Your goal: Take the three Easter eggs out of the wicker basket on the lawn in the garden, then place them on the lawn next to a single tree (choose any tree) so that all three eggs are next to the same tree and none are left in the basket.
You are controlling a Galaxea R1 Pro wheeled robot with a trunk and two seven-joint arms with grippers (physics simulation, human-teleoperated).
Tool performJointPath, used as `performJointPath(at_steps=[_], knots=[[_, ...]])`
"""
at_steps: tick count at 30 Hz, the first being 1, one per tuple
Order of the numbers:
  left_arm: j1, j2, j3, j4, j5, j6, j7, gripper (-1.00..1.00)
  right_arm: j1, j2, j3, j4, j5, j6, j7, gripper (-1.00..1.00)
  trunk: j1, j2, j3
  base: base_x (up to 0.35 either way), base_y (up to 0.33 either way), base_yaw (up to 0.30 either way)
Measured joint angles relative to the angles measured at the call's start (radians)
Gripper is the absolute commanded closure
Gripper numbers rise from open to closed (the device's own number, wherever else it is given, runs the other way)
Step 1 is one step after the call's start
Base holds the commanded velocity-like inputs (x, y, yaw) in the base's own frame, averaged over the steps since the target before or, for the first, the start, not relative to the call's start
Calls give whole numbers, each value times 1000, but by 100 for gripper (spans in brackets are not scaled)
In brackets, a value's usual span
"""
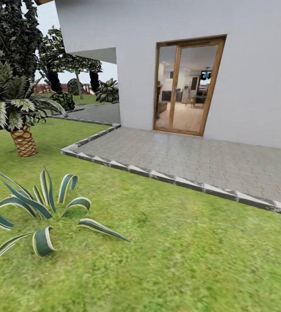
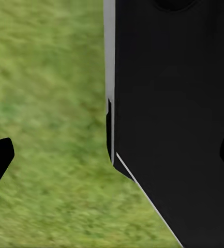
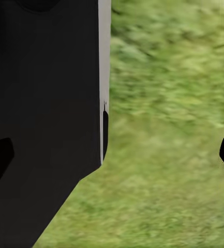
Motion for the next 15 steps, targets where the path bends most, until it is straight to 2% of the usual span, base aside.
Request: performJointPath(at_steps=[15], knots=[[0,0,0,0,-2,-1,0,-100,0,0,0,0,-2,0,0,-100,0,0,0,10,0,223]])
